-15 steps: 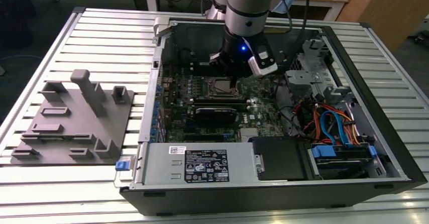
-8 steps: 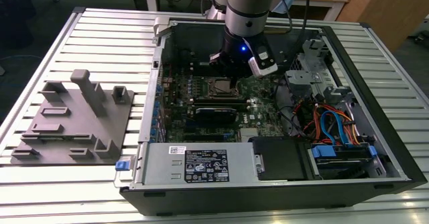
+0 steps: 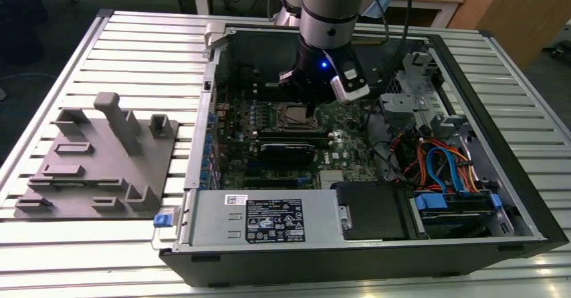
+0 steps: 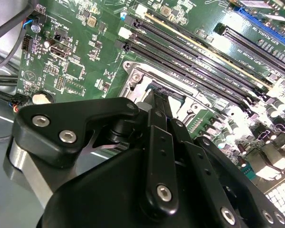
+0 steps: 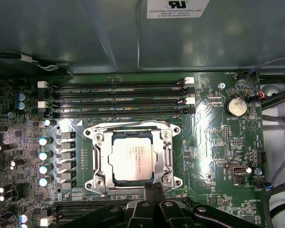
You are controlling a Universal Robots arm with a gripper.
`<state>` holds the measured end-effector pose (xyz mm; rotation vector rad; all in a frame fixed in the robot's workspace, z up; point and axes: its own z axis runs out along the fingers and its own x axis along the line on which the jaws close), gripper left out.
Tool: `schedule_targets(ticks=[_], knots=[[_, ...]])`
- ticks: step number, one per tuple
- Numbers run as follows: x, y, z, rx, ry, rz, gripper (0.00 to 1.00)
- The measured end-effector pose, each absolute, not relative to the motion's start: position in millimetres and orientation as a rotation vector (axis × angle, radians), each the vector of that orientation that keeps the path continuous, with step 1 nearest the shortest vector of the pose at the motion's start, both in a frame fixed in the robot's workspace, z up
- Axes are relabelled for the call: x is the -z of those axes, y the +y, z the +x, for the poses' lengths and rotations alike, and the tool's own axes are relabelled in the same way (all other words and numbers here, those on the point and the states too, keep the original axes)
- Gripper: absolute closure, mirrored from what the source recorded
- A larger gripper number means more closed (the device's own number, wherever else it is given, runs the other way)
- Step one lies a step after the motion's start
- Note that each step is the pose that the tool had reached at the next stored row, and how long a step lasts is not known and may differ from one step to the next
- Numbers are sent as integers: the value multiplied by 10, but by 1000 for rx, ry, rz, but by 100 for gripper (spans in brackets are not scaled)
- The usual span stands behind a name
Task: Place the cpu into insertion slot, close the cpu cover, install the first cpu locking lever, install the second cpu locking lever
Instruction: 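Install the second cpu locking lever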
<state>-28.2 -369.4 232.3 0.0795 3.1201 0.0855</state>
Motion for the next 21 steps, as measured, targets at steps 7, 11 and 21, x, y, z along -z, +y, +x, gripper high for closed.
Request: schedule_targets(ticks=[7, 11, 21], knots=[[-2324, -3696, -263, -84, 3166, 83, 90], [-2322, -3777, -262, -85, 3166, 83, 90], [-2300, -3823, -398, -86, 3168, 81, 90]])
